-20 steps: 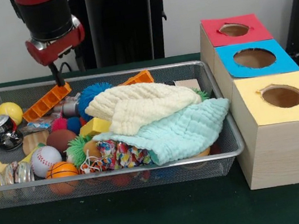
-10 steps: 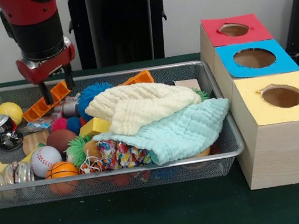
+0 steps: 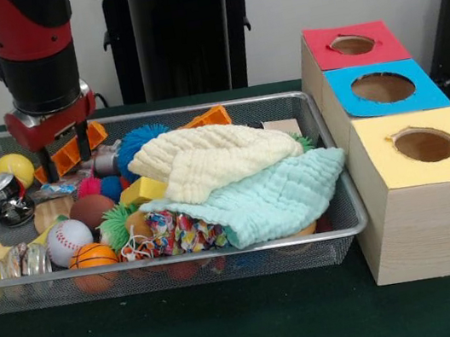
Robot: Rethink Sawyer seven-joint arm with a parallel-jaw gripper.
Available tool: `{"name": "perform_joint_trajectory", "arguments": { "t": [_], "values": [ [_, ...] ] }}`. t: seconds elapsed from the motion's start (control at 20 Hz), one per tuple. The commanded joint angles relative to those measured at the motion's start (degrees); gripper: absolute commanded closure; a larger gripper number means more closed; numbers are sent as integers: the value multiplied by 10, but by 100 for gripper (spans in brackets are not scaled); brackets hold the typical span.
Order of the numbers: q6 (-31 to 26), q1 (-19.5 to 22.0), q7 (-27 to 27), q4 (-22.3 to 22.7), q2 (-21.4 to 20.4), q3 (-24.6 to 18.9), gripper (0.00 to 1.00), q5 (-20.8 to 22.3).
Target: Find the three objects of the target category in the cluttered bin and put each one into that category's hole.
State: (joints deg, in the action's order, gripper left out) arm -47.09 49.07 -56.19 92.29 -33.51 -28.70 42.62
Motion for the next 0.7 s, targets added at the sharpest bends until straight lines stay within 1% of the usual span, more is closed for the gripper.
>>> {"name": "perform_joint_trajectory", "arguments": {
  "t": [0.05,0.3,0.45,0.7],
  "values": [
    [-60,-8,187,-59,51,-31,0,49],
    [-62,-17,179,-54,49,-27,0,56],
    [-77,-20,187,-57,46,-20,0,63],
    [-101,-30,206,-72,51,-1,0,91]
  ]
}}
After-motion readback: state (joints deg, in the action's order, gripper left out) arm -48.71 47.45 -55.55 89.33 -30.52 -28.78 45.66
